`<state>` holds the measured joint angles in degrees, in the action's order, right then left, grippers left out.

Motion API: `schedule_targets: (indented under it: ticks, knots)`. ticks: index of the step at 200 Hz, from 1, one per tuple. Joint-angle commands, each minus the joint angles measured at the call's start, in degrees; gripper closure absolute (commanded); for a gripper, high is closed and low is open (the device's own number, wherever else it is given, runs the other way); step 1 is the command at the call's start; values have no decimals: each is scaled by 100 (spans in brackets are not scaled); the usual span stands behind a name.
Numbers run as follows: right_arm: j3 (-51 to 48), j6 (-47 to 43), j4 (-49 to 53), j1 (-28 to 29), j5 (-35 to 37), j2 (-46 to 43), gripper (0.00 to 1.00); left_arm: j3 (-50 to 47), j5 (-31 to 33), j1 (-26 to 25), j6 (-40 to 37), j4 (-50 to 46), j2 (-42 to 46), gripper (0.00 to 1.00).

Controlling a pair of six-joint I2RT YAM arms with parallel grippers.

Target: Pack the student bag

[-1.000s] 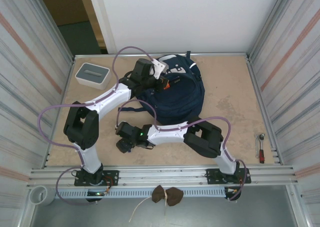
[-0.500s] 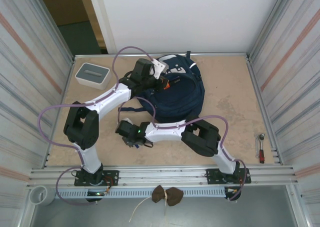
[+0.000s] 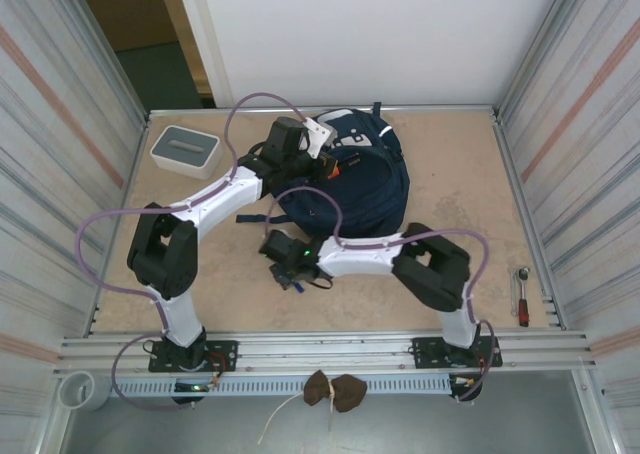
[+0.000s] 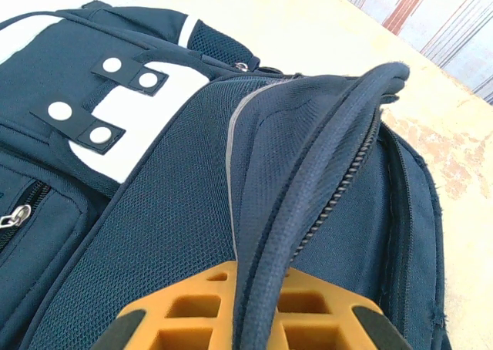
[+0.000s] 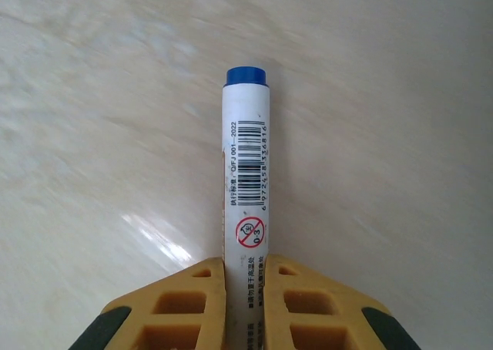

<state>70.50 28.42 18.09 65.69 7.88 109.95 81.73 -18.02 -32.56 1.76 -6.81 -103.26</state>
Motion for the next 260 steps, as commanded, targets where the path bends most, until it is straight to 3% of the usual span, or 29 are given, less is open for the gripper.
schedule_targets:
  ticks: [1,46,89,113,147,217,233,260]
  knots:
    - [-518,84,-178,-237,-338,-1127,95,102,-182,48,-1,401,421,100]
    - [-1487,320,-279,-986,-795,-2868,95,118,-170,48,17,408,407,100]
    - [-1992,1010,-426,-2383,-1460,-4037,95,115,-228,48,83,416,412,100]
    - [-2341,1879,-1142,-3278,-2033,-4323,95,120,-236,30,105,417,451,100]
    - [-2552,3143,-2508,-3789,-2302,-3856,95,100,-234,4,131,444,485,100]
    - [-1814,4927,-3887,-3956,-1458,-1849,90,89,-245,-83,210,474,587,100]
    - [-1445,4927,-3937,-4019,-1431,-1418,83,70,-243,-102,220,495,618,100]
    - [-1077,4455,-3502,-4012,-1641,-1347,62,32,-230,-119,202,481,649,100]
